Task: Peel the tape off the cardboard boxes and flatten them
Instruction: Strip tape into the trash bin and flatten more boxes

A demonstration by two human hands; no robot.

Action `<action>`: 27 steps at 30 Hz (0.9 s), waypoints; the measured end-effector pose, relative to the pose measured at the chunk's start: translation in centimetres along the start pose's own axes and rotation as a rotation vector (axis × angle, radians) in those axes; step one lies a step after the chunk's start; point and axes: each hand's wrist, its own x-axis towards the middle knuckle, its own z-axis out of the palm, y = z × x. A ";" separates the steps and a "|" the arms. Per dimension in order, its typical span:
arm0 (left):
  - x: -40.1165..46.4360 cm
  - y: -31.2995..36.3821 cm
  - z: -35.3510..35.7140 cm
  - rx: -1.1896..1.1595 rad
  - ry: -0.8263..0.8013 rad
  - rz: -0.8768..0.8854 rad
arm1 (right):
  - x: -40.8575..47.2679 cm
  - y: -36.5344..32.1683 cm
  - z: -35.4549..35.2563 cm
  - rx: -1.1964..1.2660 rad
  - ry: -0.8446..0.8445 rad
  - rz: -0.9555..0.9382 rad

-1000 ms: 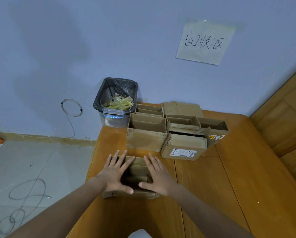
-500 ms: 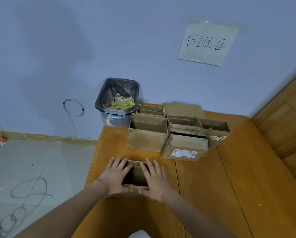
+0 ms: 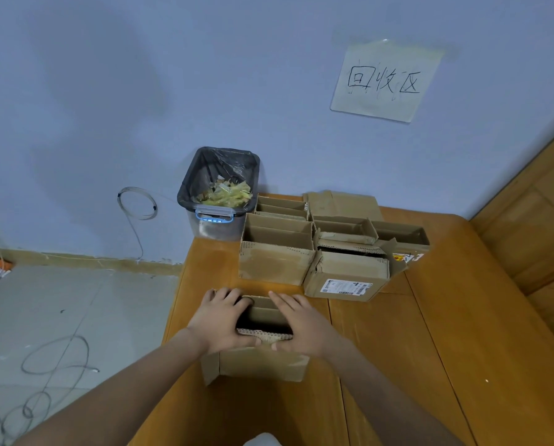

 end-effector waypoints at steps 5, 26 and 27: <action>1.5 0.1 -0.6 -0.084 -0.129 -0.089 | 1.3 0.9 -1.3 0.171 -0.153 0.082; 1.9 -0.8 4.7 -0.360 -0.154 -0.303 | 3.6 1.0 4.3 -0.028 0.256 0.400; 2.0 -0.8 4.9 -0.341 -0.178 -0.297 | 3.8 1.1 4.7 -0.028 0.238 0.386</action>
